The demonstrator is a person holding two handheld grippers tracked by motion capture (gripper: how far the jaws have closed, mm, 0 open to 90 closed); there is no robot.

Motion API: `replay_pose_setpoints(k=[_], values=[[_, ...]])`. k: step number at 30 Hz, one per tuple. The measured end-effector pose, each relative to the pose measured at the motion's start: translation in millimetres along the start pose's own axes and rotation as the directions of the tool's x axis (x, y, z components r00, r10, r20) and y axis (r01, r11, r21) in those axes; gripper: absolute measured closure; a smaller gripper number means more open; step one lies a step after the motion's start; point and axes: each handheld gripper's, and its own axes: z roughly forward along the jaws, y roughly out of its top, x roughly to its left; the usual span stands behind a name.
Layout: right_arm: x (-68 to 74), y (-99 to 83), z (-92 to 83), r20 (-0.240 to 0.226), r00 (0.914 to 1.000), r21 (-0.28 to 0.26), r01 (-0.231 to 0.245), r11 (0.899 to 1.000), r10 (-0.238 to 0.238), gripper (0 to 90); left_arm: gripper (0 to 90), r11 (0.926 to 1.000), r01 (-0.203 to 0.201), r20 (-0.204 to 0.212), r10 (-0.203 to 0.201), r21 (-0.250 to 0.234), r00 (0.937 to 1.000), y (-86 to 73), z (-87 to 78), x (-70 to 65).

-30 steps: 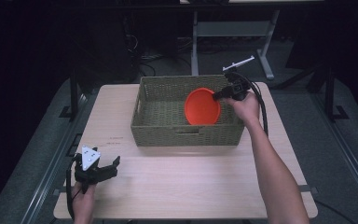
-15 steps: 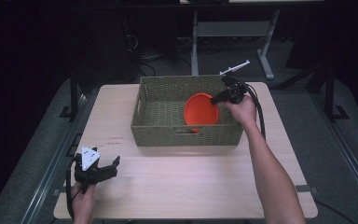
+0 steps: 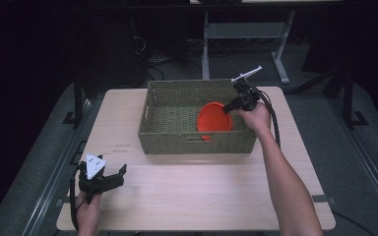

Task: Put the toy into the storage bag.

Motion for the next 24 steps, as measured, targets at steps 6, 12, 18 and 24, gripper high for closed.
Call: replay_pose_setpoints(k=[6,12,18,24], values=[[-2.5,-0.4,-0.1,-0.013,0.9999,0.004,-0.01,1.0,0.01,79.8,12.8,1.0,0.001,-0.003,-0.001,0.002,1.0,0.1,0.5,0.6],[-3.7,-0.5,-1.5,-0.015,0.9998,0.001,-0.014,1.0,0.014,76.7,12.8,1.0,0.0,-0.002,0.0,0.004,1.0,-0.1,0.9,0.7],[-6.4,-1.9,-4.9,-0.014,0.9996,0.0,-0.025,1.0,0.025,73.5,12.7,1.0,0.0,0.0,0.0,-0.001,1.0,0.0,1.4,-0.6],[-7.9,-2.4,-4.1,-0.002,0.9995,0.006,-0.03,1.0,0.03,72.5,12.8,1.0,0.003,-0.003,-0.003,0.001,1.0,-1.2,-0.8,0.8]])
